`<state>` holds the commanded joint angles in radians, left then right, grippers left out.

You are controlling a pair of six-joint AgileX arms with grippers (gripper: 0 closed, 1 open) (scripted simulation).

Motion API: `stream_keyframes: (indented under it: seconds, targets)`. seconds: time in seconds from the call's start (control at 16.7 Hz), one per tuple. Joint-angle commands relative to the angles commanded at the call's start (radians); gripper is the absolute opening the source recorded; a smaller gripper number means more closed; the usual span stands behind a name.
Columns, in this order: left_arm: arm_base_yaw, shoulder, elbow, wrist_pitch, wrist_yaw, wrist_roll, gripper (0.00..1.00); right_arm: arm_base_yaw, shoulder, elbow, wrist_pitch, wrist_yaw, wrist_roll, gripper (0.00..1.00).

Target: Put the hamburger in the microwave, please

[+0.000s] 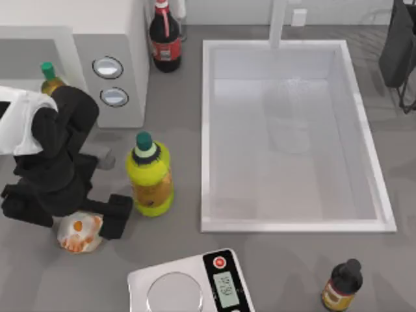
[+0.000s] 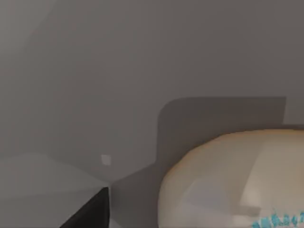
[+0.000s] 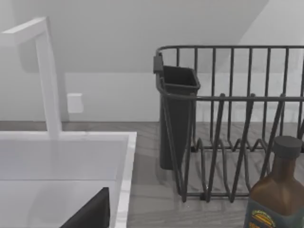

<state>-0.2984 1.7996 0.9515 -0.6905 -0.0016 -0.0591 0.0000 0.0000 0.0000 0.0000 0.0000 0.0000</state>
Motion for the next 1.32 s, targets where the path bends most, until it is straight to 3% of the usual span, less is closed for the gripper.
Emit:
stream_keyframes:
  seconds: [0.24, 0.72, 1.08, 1.32]
  targets:
    - [-0.008, -0.026, 0.037, -0.067, 0.0, 0.009, 0.0, 0.0, 0.0, 0.0, 0.0, 0.0, 0.0, 1.0]
    - [-0.003, -0.145, 0.237, -0.388, 0.0, -0.005, 0.0, 0.0, 0.0, 0.0, 0.0, 0.0, 0.0, 1.0]
    - [-0.005, -0.151, 0.249, -0.404, -0.001, -0.003, 0.0, 0.0, 0.0, 0.0, 0.0, 0.0, 0.0, 1.0]
    - [0.05, -0.182, 0.238, -0.311, 0.019, -0.004, 0.0, 0.0, 0.0, 0.0, 0.0, 0.0, 0.0, 1.0]
